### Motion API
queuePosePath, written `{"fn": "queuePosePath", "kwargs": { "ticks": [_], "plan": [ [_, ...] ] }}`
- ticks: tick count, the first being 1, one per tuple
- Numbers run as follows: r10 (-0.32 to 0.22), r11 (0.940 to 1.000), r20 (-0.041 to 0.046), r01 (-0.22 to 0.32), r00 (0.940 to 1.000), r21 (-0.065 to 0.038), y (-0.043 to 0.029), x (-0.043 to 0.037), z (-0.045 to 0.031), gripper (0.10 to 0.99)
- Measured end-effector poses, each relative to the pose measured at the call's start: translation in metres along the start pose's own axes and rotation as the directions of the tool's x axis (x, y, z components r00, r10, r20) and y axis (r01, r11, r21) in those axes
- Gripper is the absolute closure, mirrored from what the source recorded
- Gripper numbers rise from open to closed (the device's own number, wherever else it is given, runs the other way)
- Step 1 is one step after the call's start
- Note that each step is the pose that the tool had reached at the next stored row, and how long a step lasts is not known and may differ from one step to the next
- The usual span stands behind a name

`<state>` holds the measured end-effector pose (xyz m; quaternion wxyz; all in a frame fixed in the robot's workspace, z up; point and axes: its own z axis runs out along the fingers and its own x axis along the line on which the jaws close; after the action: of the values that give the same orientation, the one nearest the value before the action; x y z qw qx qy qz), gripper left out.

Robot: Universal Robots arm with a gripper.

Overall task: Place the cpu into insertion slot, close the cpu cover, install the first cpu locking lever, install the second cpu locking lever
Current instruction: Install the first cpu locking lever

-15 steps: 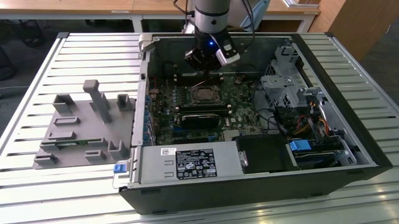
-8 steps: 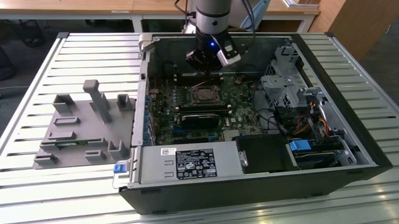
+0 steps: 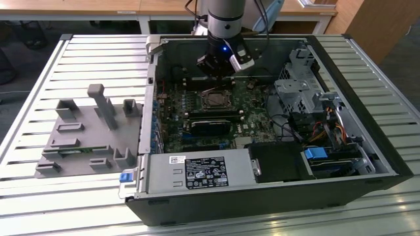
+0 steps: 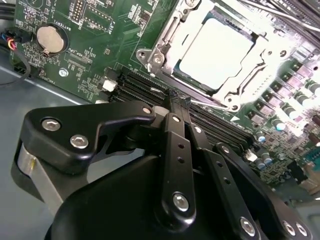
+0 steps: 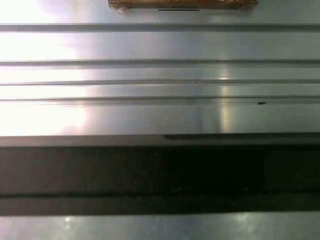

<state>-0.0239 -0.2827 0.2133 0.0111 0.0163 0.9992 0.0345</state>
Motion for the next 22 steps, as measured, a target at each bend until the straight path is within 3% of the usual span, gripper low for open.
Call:
{"fn": "queuePosePath", "kwargs": {
  "ticks": [9,22],
  "plan": [
    [0.0,0.9999,0.0004,0.0,1.0,0.012,0.0001,-0.0018,0.0088,0.98],
    [-0.001,0.9987,0.0015,0.001,1.0,0.052,0.0008,-0.0032,0.0145,0.98]
  ]
}}
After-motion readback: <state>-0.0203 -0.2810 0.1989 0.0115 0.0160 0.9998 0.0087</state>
